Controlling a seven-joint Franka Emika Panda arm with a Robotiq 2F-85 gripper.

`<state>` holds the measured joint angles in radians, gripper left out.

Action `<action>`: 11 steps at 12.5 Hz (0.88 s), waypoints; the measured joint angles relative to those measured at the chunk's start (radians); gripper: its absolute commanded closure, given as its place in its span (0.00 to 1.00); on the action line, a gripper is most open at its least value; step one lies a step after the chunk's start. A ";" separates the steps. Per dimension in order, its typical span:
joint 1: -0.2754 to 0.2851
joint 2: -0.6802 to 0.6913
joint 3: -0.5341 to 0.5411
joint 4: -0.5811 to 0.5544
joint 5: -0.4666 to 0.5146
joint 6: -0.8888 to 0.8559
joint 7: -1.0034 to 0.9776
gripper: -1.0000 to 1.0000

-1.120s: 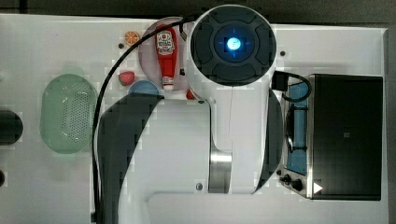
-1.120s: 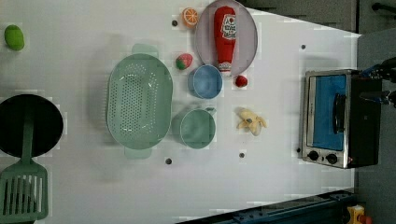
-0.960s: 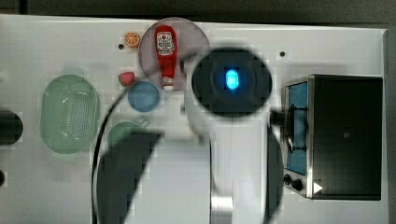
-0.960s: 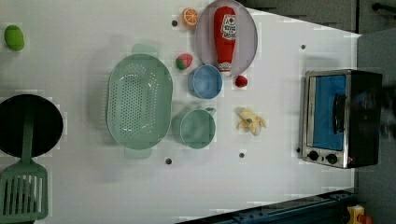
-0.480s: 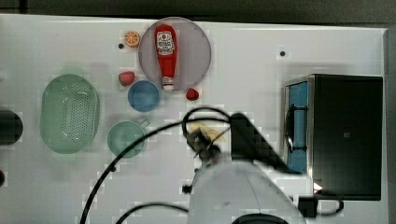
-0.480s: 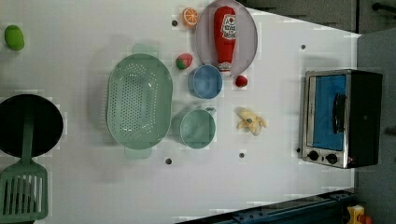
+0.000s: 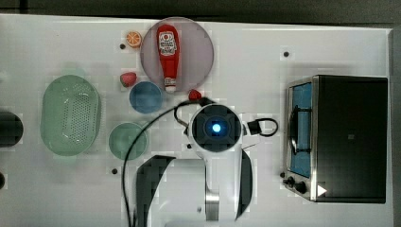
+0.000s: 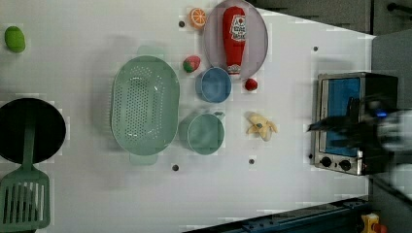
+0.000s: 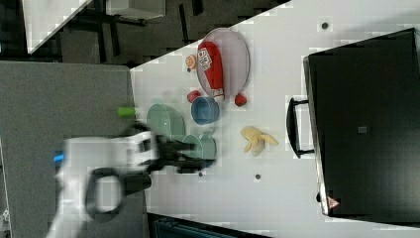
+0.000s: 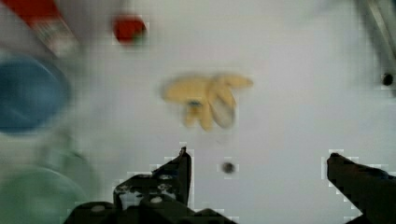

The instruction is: Pick Banana and place it in mug.

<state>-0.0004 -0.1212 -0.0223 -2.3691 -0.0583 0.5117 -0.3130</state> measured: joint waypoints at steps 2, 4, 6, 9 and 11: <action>-0.020 0.089 0.001 -0.094 0.024 0.104 -0.135 0.00; -0.028 0.130 0.006 -0.107 0.019 0.193 -0.191 0.00; -0.022 0.183 0.003 -0.098 0.027 0.302 -0.272 0.00; -0.008 0.324 -0.003 -0.063 0.019 0.433 -0.341 0.00; -0.011 0.385 -0.012 -0.066 0.013 0.508 -0.353 0.00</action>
<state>-0.0112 0.2637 -0.0340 -2.4355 -0.0451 1.0195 -0.6655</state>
